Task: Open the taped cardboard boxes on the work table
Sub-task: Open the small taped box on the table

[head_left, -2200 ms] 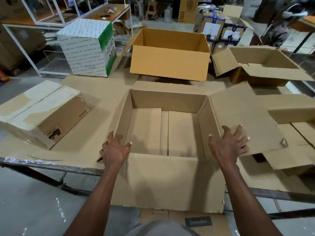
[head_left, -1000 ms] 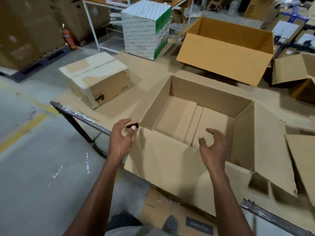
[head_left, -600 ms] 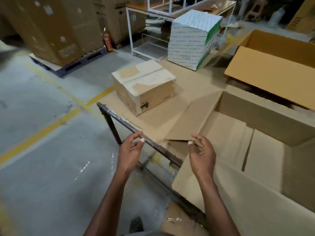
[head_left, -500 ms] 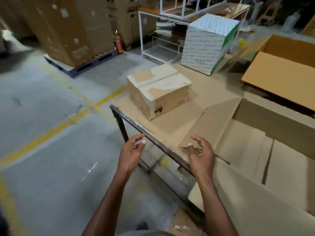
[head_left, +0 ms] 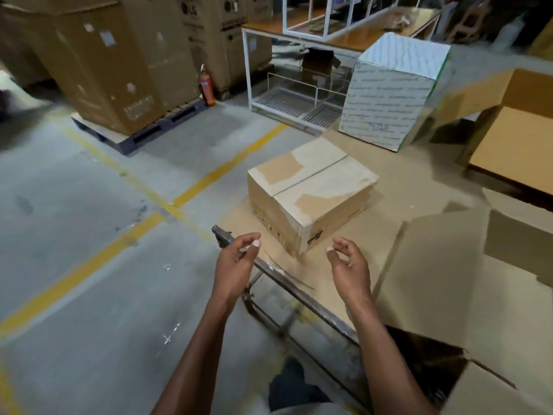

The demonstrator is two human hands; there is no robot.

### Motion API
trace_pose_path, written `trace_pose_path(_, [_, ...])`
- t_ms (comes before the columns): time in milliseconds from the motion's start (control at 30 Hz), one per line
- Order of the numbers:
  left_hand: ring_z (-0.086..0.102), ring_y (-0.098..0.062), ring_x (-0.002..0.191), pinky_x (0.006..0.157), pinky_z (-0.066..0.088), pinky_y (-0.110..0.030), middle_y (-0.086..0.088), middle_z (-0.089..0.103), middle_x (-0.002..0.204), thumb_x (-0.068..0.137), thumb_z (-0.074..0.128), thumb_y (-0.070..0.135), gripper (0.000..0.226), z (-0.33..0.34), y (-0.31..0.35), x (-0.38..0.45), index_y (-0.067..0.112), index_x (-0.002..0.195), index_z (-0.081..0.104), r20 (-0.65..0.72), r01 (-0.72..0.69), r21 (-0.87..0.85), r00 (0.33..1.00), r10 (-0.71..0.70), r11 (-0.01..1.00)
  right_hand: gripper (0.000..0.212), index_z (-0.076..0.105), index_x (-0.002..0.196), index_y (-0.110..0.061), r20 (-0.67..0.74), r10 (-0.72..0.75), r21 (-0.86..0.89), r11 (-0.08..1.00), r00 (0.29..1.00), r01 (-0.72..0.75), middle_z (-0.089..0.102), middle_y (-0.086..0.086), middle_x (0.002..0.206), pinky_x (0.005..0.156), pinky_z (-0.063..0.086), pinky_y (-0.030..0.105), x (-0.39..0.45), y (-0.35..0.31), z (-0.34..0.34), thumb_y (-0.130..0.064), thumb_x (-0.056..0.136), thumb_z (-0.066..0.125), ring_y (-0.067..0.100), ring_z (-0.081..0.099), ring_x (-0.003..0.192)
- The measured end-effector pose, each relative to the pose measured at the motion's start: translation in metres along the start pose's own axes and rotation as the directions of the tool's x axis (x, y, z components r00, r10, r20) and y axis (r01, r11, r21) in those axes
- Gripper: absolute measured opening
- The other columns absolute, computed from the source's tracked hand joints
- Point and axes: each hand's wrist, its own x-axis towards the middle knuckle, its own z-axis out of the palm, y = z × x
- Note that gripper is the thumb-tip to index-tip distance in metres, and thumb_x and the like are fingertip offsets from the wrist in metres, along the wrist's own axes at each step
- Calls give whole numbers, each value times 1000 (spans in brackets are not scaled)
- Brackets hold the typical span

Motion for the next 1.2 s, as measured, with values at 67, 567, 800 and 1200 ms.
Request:
trace_pose_path(67, [68, -11, 108, 100, 53, -44, 14, 72, 114, 96, 61, 43, 20, 2, 9, 33, 40, 112, 73, 14, -16, 26, 1000, 15, 1000, 38, 55, 131, -27, -14, 57, 28, 998, 998, -57, 60, -10, 128, 100, 52, 42, 31, -2, 12, -40, 96, 63, 11, 60, 109])
trace_pose_path(567, [32, -31, 136, 113, 26, -48, 3, 43, 149, 90, 62, 51, 44, 44, 41, 248, 34, 131, 61, 191, -278, 568, 960, 205, 774, 118, 15, 156, -34, -49, 300, 162, 944, 953, -289, 45, -5, 153, 105, 46, 58, 167, -21, 50, -82, 62, 67, 27, 50, 133])
trace_pose_path(800, [40, -28, 143, 112, 33, -39, -7, 40, 158, 86, 69, 58, 86, 41, 47, 300, 22, 156, 34, 393, -241, 570, 920, -3, 786, 77, 34, 144, -38, -74, 343, 304, 902, 937, -306, 65, -3, 132, 74, 62, 50, 161, -27, 66, -55, 81, 75, 25, 70, 104])
trace_pose_path(1200, [55, -16, 121, 99, 45, -33, 8, 58, 129, 83, 79, 21, 62, 20, 39, 289, 29, 136, 48, 487, -272, 197, 861, 147, 942, 82, 35, 150, -39, -245, 55, 318, 948, 968, 27, 56, -10, 143, 91, 58, 44, 138, -50, 56, -22, 84, 81, 17, 62, 122])
